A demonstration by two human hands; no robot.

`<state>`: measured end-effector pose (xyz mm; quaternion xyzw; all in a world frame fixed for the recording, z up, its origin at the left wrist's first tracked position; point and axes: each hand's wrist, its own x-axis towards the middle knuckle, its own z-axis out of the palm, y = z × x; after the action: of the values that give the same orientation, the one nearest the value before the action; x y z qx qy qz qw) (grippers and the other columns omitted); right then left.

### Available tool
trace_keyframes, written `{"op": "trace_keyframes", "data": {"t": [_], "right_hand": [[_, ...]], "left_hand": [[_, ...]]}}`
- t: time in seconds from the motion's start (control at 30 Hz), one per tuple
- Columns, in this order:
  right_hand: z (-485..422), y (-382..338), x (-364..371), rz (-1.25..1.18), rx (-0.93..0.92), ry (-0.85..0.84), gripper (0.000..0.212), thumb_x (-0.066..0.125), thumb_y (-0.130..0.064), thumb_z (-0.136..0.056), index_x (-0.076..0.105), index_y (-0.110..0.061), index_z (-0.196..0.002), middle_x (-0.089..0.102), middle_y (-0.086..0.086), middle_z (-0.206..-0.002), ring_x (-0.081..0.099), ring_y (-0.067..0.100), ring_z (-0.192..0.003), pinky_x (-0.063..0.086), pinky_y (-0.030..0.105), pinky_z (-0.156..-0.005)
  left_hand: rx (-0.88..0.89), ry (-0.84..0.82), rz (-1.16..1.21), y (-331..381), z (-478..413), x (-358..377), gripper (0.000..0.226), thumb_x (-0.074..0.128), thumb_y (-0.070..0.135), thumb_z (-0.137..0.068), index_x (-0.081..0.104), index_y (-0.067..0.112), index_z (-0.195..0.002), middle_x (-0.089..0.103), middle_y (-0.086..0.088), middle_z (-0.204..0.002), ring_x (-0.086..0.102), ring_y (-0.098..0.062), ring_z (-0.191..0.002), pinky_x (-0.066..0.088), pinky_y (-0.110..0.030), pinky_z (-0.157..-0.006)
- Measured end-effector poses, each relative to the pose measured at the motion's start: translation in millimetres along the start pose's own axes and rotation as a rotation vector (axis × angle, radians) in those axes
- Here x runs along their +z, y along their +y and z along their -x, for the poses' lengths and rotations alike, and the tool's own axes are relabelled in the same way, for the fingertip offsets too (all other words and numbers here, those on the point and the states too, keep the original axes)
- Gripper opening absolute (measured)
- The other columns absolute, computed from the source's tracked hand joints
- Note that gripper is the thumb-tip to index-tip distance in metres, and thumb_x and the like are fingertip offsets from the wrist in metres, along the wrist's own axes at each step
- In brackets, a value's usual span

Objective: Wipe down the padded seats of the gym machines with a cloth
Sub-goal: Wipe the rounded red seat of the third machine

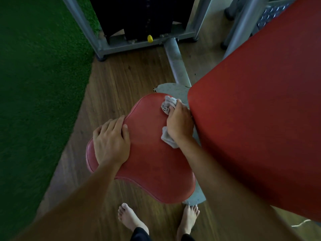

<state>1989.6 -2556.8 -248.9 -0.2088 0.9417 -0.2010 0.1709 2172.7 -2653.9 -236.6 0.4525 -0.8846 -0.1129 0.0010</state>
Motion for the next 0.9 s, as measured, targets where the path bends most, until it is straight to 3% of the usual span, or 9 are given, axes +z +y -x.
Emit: {"op": "trace_keyframes", "data": {"t": [0.23, 0.37, 0.5, 0.67, 0.9], "right_hand": [[49.5, 29.0, -4.2, -0.046, -0.021, -0.032, 0.051, 0.042, -0.032, -0.106, 0.038, -0.008, -0.151, 0.053, 0.011, -0.143, 0.050, 0.025, -0.132, 0.039, 0.032, -0.105], [43.1, 19.5, 3.5, 0.046, 0.009, 0.029, 0.055, 0.042, -0.035, -0.104, 0.036, -0.006, -0.151, 0.051, 0.012, -0.145, 0.050, 0.027, -0.133, 0.041, 0.037, -0.106], [78.8, 36.1, 3.2, -0.037, -0.060, 0.090, 0.055, 0.050, -0.031, -0.103, 0.039, -0.003, -0.150, 0.051, 0.015, -0.147, 0.049, 0.028, -0.134, 0.040, 0.036, -0.111], [125.6, 62.7, -10.2, -0.238, 0.110, -0.025, 0.053, 0.046, -0.033, -0.105, 0.036, -0.014, -0.154, 0.048, 0.007, -0.151, 0.042, 0.022, -0.140, 0.035, 0.033, -0.114], [67.9, 44.1, 1.0, -0.220, 0.160, 0.037, 0.042, 0.043, -0.031, -0.104, 0.051, -0.018, -0.144, 0.063, 0.007, -0.134, 0.059, 0.028, -0.122, 0.046, 0.038, -0.097]], "left_hand": [[0.005, 0.001, -0.006, -1.1, 1.2, -0.4, 0.043, 0.033, 0.035, -0.106, 0.057, 0.021, -0.138, 0.066, 0.001, -0.132, 0.055, -0.021, -0.128, 0.035, -0.044, -0.108], [0.010, 0.007, 0.012, -0.9, 2.1, -2.2, 0.041, 0.037, 0.036, -0.106, 0.056, 0.022, -0.139, 0.064, 0.002, -0.135, 0.054, -0.020, -0.130, 0.035, -0.043, -0.109], [0.035, 0.028, 0.049, 0.3, 3.6, -4.7, 0.040, 0.039, 0.040, -0.105, 0.054, 0.027, -0.140, 0.062, 0.006, -0.137, 0.054, -0.018, -0.128, 0.034, -0.040, -0.106], [0.027, 0.026, 0.057, 1.9, 3.5, -5.0, 0.041, 0.038, 0.039, -0.106, 0.055, 0.025, -0.140, 0.064, 0.002, -0.134, 0.057, -0.020, -0.125, 0.034, -0.042, -0.104], [0.036, 0.045, 0.054, 0.4, 4.9, -2.2, 0.042, 0.037, 0.040, -0.105, 0.055, 0.026, -0.140, 0.064, 0.002, -0.135, 0.057, -0.020, -0.124, 0.034, -0.043, -0.106]]}}
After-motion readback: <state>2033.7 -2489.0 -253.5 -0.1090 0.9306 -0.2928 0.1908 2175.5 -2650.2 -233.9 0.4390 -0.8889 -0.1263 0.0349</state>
